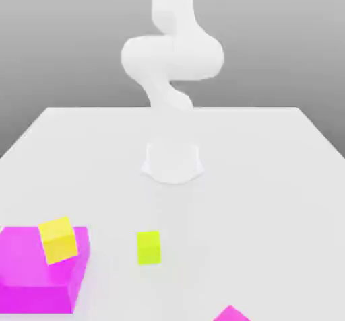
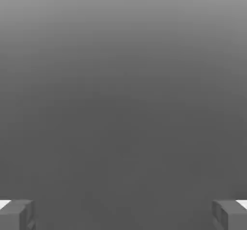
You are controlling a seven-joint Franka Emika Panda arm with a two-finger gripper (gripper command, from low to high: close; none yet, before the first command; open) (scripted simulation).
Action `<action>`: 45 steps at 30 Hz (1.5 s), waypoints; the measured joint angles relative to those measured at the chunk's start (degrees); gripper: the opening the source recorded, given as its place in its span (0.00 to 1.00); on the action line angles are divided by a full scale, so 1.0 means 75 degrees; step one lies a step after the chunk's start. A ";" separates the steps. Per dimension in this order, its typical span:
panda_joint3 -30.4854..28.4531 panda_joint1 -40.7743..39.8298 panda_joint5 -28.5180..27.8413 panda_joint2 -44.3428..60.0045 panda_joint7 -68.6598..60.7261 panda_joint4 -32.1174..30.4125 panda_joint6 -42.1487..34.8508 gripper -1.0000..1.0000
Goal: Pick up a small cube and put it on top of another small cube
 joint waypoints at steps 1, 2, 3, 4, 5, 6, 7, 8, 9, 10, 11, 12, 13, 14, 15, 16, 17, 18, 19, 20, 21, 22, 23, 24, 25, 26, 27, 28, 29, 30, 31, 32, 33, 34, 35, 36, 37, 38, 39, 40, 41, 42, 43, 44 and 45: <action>-0.0031 -0.0013 -0.0041 0.0272 -0.0066 -0.0214 0.0205 0.50; -0.0065 -0.0026 -0.0080 0.0540 -0.0132 -0.0423 0.0406 0.50; -0.0100 -0.0039 -0.0117 0.0806 -0.0198 -0.0629 0.0605 0.50; -0.0139 -0.0052 -0.0151 0.1069 -0.0265 -0.0833 0.0802 0.50; -0.0179 -0.0064 -0.0184 0.1332 -0.0334 -0.1036 0.0998 0.50; -0.0229 -0.0069 -0.0218 0.1593 -0.0398 -0.1238 0.1191 0.50; -0.0287 -0.0067 -0.0254 0.1855 -0.0463 -0.1441 0.1386 0.50; -0.0334 -0.0079 -0.0280 0.2119 -0.0538 -0.1646 0.1584 0.50; -0.0383 -0.0090 -0.0302 0.2386 -0.0617 -0.1851 0.1783 0.50; -0.0435 -0.0100 -0.0321 0.2657 -0.0699 -0.2059 0.1986 0.50; -0.0489 -0.0109 -0.0336 0.2934 -0.0785 -0.2270 0.2192 0.50; -0.0542 -0.0119 -0.0342 0.3218 -0.0879 -0.2485 0.2403 0.50; -0.0599 -0.0127 -0.0342 0.3512 -0.0981 -0.2704 0.2620 0.50; -0.0655 -0.0134 -0.0331 0.3818 -0.1093 -0.2928 0.2845 0.50; -0.0718 -0.0133 -0.0308 0.4139 -0.1218 -0.3159 0.3080 0.50; -0.0775 -0.0134 -0.0260 0.4479 -0.1366 -0.3399 0.3329 0.50; -0.0817 -0.0139 -0.0179 0.4828 -0.1539 -0.3643 0.3583 0.50; -0.0840 -0.0163 -0.0071 0.5142 -0.1721 -0.3871 0.3814 0.50; -0.0827 -0.0150 0.0053 0.5439 -0.1864 -0.3968 0.4041 0.50; -0.0787 -0.0172 0.0193 0.5726 -0.1990 -0.3991 0.4267 0.50; -0.0707 -0.0219 0.0338 0.6009 -0.2106 -0.3976 0.4492 0.50; -0.0596 -0.0303 0.0472 0.6289 -0.2209 -0.3943 0.4716 0.50; -0.0446 -0.0443 0.0525 0.6566 -0.2249 -0.3900 0.4940 0.50; -0.0325 -0.0539 0.0632 0.6843 -0.2329 -0.3852 0.5162 0.50; -0.0216 -0.0634 0.0691 0.7121 -0.2374 -0.3802 0.5390 0.50; -0.0115 -0.0742 0.0671 0.7398 -0.2364 -0.3752 0.5616 0.50; -0.0041 -0.0813 0.0693 0.7588 -0.2387 -0.3717 0.5772 0.00; -0.0041 -0.0813 0.0693 0.7588 -0.2387 -0.3717 0.5772 0.00; -0.0041 -0.0813 0.0691 0.7588 -0.2385 -0.3717 0.5771 0.00; -0.0041 -0.0814 0.0687 0.7588 -0.2381 -0.3717 0.5770 0.00; -0.0041 -0.0815 0.0680 0.7587 -0.2375 -0.3717 0.5768 0.00; -0.0040 -0.0816 0.0674 0.7587 -0.2368 -0.3717 0.5765 0.00; -0.0002 -0.0857 0.0668 0.7682 -0.2368 -0.3699 0.5844 0.00; -0.0004 -0.0859 0.0660 0.7592 -0.2361 -0.3717 0.5772 0.00; -0.0054 -0.0815 0.0625 0.7409 -0.2332 -0.3752 0.5623 0.00; -0.0100 -0.0786 0.0557 0.7179 -0.2283 -0.3795 0.5436 0.00; -0.0169 -0.0734 0.0488 0.6925 -0.2229 -0.3843 0.5231 0.00; -0.0175 -0.0754 0.0391 0.6660 -0.2161 -0.3894 0.5019 0.00; -0.0181 -0.0772 0.0301 0.6389 -0.2099 -0.3945 0.4799 0.00; -0.0199 -0.0777 0.0215 0.6115 -0.2034 -0.3996 0.4575 0.00; -0.0205 -0.0798 0.0148 0.5839 -0.1985 -0.4047 0.4351 0.00; -0.0181 -0.0799 0.0088 0.5691 -0.1846 -0.4020 0.4168 0.00; -0.0137 -0.0792 0.0034 0.5661 -0.1621 -0.3919 0.4026 0.00; -0.0066 -0.0783 -0.0007 0.5690 -0.1361 -0.3782 0.3902 0.00; -0.0023 -0.0711 -0.0047 0.5748 -0.1081 -0.3626 0.3789 0.00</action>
